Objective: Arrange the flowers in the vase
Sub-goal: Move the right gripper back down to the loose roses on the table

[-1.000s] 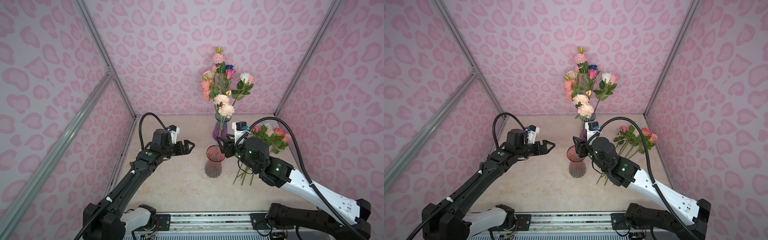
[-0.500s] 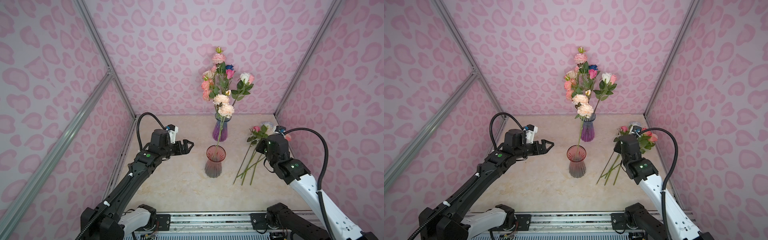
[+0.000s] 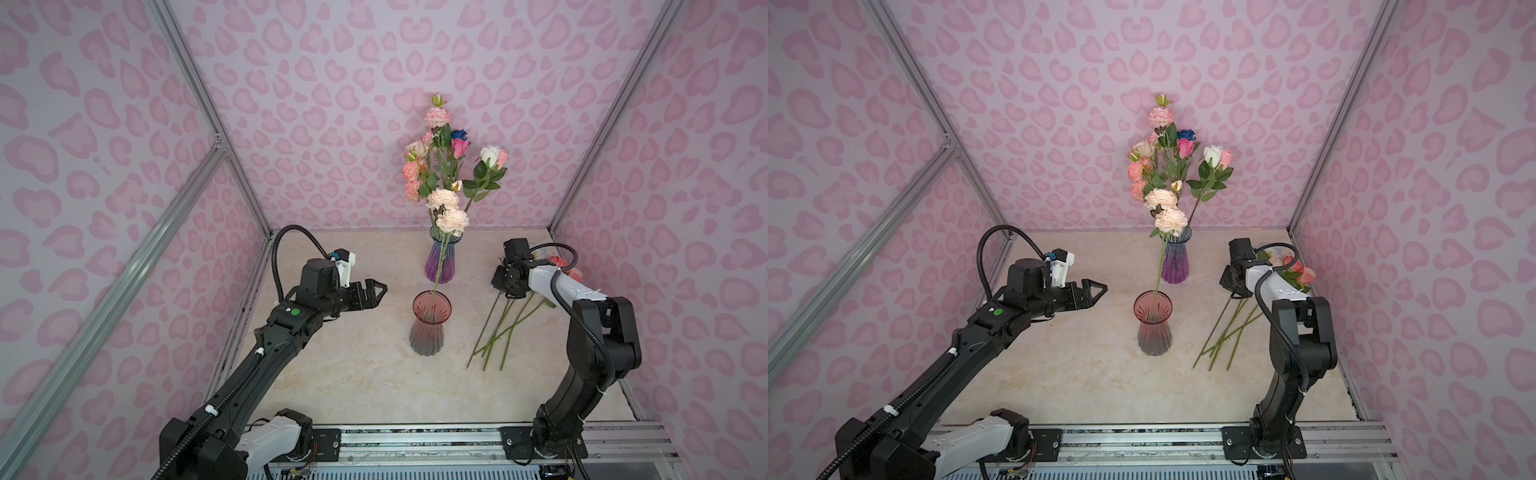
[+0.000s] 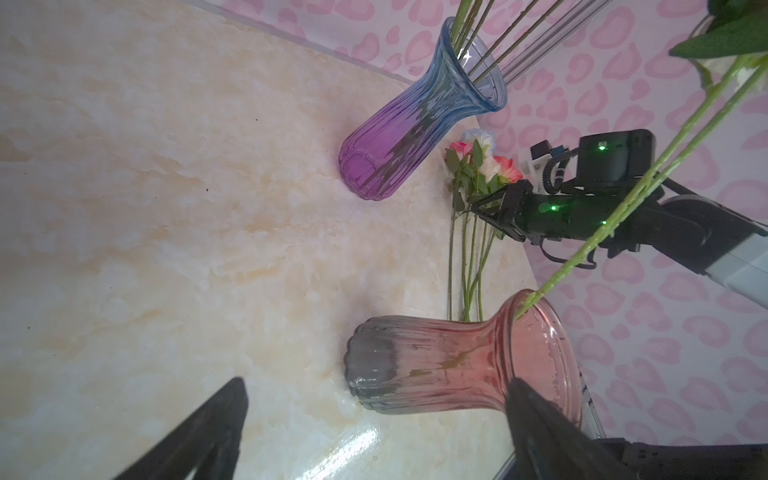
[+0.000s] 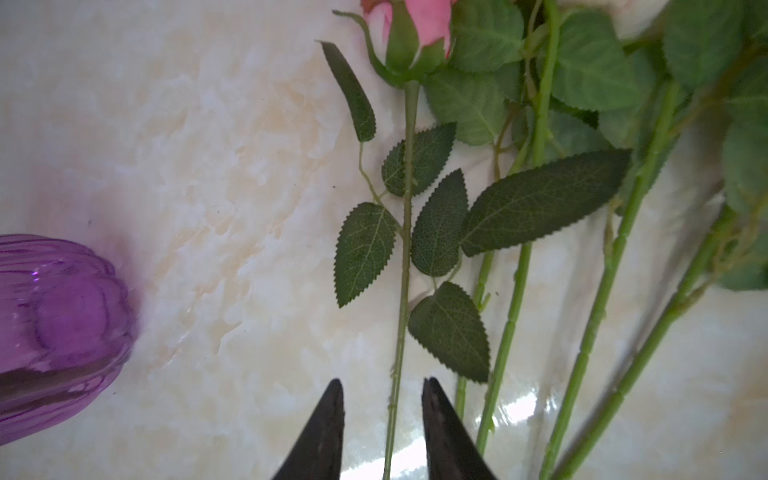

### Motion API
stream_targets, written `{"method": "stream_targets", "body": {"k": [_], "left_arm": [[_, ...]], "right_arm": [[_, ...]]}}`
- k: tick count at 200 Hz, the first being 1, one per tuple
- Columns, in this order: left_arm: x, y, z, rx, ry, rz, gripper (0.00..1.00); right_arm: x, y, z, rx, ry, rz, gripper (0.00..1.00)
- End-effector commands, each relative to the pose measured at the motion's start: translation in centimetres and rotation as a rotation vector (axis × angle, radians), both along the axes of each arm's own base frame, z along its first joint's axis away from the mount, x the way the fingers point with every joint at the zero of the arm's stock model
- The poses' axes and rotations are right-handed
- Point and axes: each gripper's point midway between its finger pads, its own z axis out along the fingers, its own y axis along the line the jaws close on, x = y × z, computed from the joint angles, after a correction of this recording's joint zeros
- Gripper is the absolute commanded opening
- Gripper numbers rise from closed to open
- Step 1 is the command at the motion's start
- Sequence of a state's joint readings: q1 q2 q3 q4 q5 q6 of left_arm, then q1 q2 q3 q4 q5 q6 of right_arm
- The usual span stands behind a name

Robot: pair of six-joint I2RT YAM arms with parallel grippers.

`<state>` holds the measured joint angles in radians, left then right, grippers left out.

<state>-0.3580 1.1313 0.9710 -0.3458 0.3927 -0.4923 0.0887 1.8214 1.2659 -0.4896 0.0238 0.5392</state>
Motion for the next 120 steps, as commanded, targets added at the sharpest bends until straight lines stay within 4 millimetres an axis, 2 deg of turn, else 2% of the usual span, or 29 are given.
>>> {"method": "stream_targets", "body": {"k": [1,22,50,88,120], "left_arm": [[0.1,0.2,0.6,0.005,-0.03,0.002,0.97],[0.1,0.1,0.6,0.0,-0.03,0.002,0.97],[0.1,-0.2,0.3,-0.01,-0.014,-0.009,0.98],[0.2,-0.1,0.3,-0.007,-0.011,-0.005,0.98],[0.1,-0.1,0.4,-0.007,-0.016,-0.005,0.98]], "right_arm": [[-1.4,0.3,-1.6,-0.022,0.067,0.01,0.35],[-1.7,-0.4,-2.7,-0.044,0.093,0.0,0.36],[0.0,-1.5,-3.7,-0.044,0.12,-0.006,0.37],[1.9,-1.1,-4.9,-0.028,0.148,0.032,0.28],[1.7,-1.3,-6.1,-0.046,0.182,0.029,0.23]]}}
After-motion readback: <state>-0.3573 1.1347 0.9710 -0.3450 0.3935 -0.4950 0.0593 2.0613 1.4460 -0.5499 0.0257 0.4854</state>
